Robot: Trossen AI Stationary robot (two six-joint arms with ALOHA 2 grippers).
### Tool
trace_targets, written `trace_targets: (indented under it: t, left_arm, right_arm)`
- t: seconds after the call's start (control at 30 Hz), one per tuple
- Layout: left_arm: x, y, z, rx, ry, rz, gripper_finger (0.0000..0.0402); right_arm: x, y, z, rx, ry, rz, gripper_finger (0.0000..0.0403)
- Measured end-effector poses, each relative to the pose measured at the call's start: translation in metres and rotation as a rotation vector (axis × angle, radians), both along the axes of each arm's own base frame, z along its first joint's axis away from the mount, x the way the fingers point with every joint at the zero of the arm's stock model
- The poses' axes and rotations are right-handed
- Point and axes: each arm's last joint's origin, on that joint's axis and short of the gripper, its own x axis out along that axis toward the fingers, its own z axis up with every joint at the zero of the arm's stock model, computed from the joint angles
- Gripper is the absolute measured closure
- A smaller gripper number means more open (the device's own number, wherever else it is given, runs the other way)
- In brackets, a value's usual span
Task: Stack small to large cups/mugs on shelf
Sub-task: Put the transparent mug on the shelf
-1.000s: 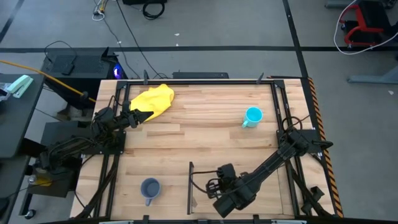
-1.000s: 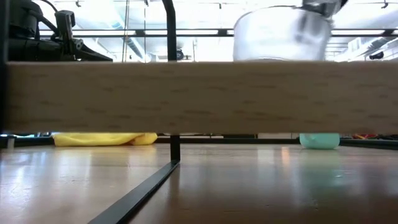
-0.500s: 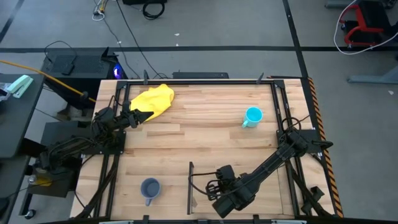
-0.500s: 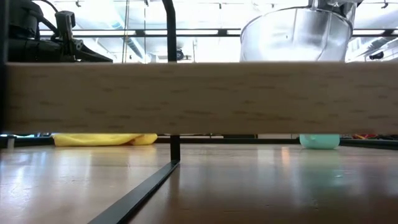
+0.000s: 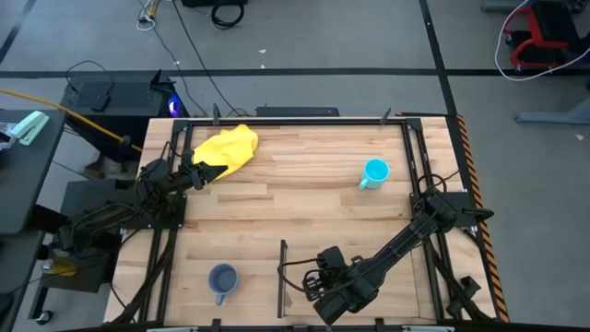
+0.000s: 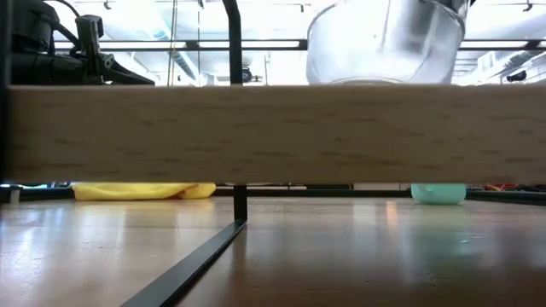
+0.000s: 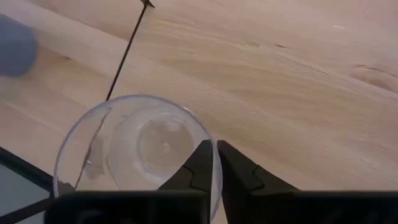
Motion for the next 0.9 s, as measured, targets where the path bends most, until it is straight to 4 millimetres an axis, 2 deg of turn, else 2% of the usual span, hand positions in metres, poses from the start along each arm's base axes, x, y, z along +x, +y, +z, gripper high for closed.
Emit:
trace_targets:
  t: [0.17,0.33,0.9]
  left_arm:
    - [0.0000,0.0000,0.0000,-0.001,0.000,0.000,0.0392]
    - [0.0000,0.0000,0.0000,-0.002,-0.001,0.000,0.0379]
    - [0.0000,0.0000,0.0000,-0.002,-0.001,-0.001,0.0389]
  right_arm:
    - [-0.0012,-0.0008,-0.0035,-0.009,0.012,-0.001,0.0352]
    - [-0.0025,0.0010,-0.0035,-0.007,0.008,-0.006,0.0339]
    - [-0.0069,0.0056,-0.0022,-0.011,0.000,0.003,0.0320]
